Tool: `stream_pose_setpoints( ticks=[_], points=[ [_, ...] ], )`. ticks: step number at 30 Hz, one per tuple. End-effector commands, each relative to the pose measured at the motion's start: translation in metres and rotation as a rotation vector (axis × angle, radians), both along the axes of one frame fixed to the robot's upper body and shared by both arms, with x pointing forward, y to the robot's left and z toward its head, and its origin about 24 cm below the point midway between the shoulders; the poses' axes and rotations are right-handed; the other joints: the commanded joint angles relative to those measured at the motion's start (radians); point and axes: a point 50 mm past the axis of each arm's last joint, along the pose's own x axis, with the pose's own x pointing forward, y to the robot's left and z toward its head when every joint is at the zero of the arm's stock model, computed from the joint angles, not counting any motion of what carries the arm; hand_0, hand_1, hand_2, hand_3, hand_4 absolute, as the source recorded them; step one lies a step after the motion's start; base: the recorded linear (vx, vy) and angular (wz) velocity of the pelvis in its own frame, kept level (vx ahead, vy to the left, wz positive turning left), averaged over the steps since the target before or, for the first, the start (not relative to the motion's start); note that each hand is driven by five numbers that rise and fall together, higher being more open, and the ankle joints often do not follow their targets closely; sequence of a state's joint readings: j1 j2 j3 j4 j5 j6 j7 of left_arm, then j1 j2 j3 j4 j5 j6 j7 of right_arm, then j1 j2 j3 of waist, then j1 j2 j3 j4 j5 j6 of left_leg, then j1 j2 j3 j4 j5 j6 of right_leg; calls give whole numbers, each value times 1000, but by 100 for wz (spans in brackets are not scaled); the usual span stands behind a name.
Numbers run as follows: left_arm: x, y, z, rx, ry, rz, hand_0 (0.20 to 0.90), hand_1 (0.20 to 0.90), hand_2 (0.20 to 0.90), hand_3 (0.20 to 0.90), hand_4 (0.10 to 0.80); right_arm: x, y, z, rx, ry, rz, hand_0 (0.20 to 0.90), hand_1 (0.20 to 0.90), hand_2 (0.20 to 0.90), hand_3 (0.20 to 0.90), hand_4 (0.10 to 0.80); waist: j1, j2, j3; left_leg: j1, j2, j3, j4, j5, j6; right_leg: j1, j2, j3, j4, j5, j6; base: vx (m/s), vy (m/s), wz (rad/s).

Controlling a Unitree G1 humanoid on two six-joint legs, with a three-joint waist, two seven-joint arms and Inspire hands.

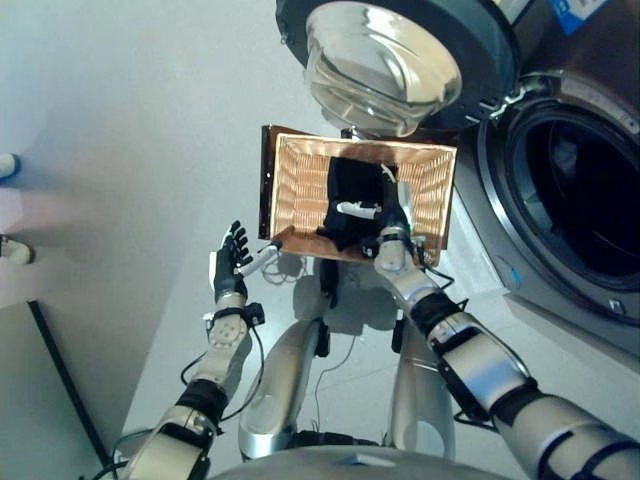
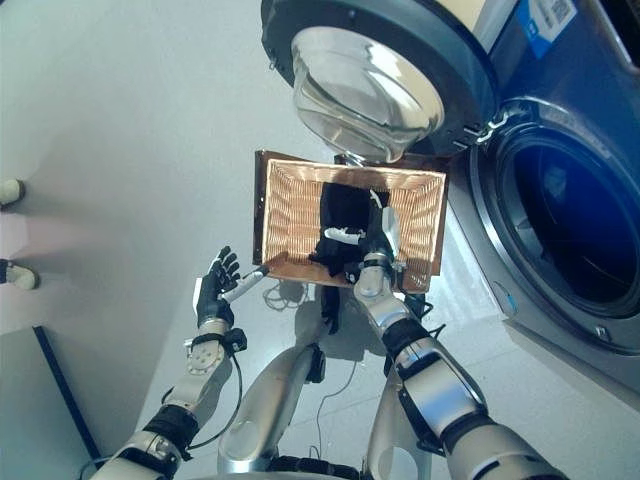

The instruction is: Pick up the clothes and place them into the washing machine

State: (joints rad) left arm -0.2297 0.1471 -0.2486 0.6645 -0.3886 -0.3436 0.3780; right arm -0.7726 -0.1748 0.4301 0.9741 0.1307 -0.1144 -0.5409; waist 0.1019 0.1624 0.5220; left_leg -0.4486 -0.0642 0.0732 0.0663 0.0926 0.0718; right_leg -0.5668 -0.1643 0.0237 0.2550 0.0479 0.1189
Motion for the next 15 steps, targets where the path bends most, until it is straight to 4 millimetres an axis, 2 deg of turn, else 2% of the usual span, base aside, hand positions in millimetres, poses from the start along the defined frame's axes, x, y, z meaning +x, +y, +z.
stream_pose_setpoints(
  ticks=[1,12,13,15],
  points=[
    [6,20,34,25,-188,52,900,900,900,900,800,10,49,42,70,-157,160,900,900,900,900,800,44,20,-2,-44,-14,14,-14,28,-87,-33,21,-4,14,26,-19,0,0,0],
    [10,22,62,-14,-321,32,900,900,900,900,800,31,43,78,-82,-193,143,900,900,900,900,800,84,19,-2,-118,-13,-18,-28,52,-90,-96,17,-31,8,33,-17,-8,-1,8],
    [10,23,65,-17,-336,33,900,900,900,900,800,34,41,87,-146,-204,141,900,900,900,900,800,90,18,-2,-136,-13,-23,-31,56,-92,-113,17,-35,9,34,-17,-12,-1,13],
    [11,22,68,-20,-348,28,900,900,900,900,800,36,40,88,-188,-197,142,900,900,900,900,800,95,18,-2,-145,-13,-27,-31,58,-91,-120,17,-38,10,34,-17,-8,-2,8]
  ],
)
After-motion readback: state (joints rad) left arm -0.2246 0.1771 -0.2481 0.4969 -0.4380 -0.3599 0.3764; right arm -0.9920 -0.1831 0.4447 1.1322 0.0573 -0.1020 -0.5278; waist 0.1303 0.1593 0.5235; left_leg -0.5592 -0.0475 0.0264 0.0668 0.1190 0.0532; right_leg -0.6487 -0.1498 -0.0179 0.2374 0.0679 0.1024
